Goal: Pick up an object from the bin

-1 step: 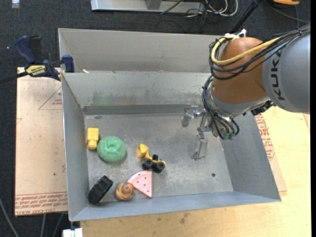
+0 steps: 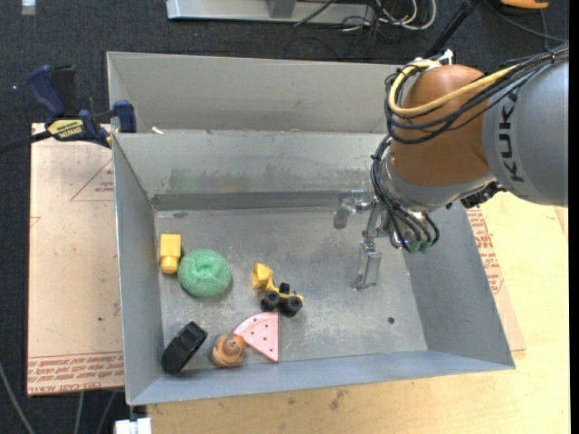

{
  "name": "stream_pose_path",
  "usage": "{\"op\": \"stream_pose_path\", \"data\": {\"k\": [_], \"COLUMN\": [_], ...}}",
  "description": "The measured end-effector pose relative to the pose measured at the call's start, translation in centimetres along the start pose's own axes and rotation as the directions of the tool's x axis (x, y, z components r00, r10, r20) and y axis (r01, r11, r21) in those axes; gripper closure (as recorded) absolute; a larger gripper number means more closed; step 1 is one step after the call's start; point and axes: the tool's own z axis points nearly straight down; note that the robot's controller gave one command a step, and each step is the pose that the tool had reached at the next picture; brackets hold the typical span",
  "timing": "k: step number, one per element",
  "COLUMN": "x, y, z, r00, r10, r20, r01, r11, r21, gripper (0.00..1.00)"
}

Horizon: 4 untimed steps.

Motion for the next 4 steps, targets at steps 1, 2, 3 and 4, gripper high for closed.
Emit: {"op": "stream_pose_path", "data": {"k": [1,2,3,4], "x": [0.8,0.9,2.4,2.2], "y": [2.2,8.2,9.0,11.5], "z": [3.8,11.6,12.6,9.1], "r00": [0.993,0.995,0.956,0.98], "r10": [0.114,0.097,0.292,0.197], "r20": [0.004,-0.001,0.001,0.003], "r01": [-0.114,-0.097,-0.292,-0.197], "r11": [0.993,0.995,0.956,0.98], "r21": [0.0,0.0,-0.002,-0.002], "gripper": [0.0,0.0,0.0,0.0]}}
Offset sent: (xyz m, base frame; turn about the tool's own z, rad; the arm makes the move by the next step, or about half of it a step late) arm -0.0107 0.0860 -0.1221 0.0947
